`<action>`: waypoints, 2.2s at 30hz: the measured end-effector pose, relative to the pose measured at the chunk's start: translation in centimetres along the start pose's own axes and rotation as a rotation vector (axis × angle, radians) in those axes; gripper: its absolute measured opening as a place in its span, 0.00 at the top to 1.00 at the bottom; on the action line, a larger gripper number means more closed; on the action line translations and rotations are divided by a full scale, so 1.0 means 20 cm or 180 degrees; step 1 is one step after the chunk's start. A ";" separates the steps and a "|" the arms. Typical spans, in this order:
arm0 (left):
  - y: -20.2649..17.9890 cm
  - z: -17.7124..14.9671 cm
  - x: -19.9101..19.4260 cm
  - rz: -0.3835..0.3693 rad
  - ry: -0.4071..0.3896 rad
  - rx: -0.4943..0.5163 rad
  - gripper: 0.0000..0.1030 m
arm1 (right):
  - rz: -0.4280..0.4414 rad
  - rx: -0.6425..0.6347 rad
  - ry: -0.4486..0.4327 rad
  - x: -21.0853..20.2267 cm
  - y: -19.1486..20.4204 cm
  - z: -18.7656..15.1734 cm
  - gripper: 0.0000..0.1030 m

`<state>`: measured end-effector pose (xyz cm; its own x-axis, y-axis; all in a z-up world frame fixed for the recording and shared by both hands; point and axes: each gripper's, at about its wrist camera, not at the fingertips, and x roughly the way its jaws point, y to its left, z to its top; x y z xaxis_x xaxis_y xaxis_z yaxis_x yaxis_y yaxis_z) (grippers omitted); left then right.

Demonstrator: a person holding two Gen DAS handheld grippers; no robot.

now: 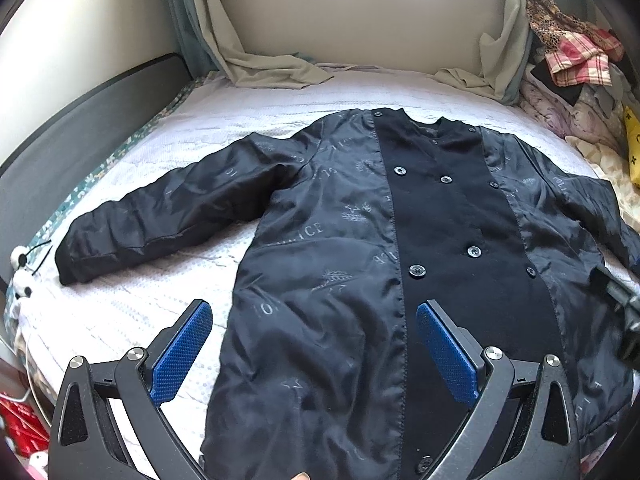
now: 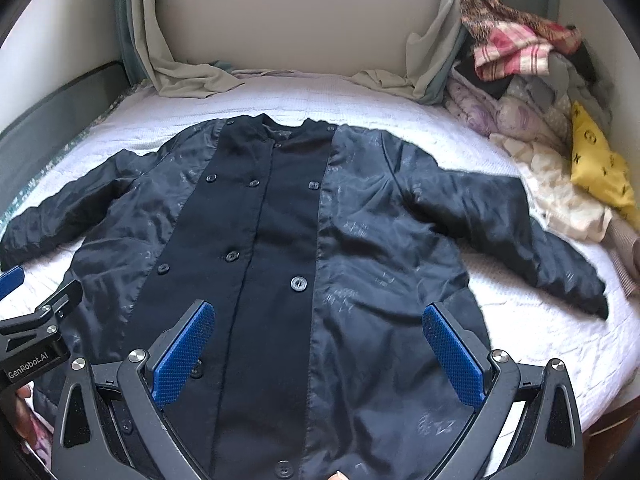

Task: Fold large clothes

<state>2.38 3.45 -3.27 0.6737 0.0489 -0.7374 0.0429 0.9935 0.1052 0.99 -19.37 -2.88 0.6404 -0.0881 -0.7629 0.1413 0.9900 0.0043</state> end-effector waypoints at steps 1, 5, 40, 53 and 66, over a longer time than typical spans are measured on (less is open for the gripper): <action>0.01 0.01 0.00 0.0003 0.0008 -0.0013 0.00 | 0.0021 -0.0038 -0.0029 -0.01 0.01 0.03 0.00; 0.08 0.03 0.03 0.0050 0.0062 -0.0146 0.00 | 0.0159 -0.0211 -0.0098 -0.04 0.04 0.19 0.00; 1.49 0.03 0.65 -0.0389 0.0841 -0.3315 0.23 | 0.0717 0.0143 0.0417 0.37 -0.05 0.30 0.00; 1.51 0.16 0.69 -0.0164 0.0419 -0.3085 0.87 | 0.0628 0.0171 0.0544 0.47 -0.06 0.28 0.00; 0.50 0.83 0.11 -0.0067 -0.0412 -0.1080 0.89 | 0.0395 0.0273 0.0513 0.48 -0.15 0.31 0.00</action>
<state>16.49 11.69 7.23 0.7641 0.0363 -0.6441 -0.1749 0.9727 -0.1526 11.35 -23.95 -6.31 0.5290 0.0595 -0.8465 0.1370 0.9785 0.1544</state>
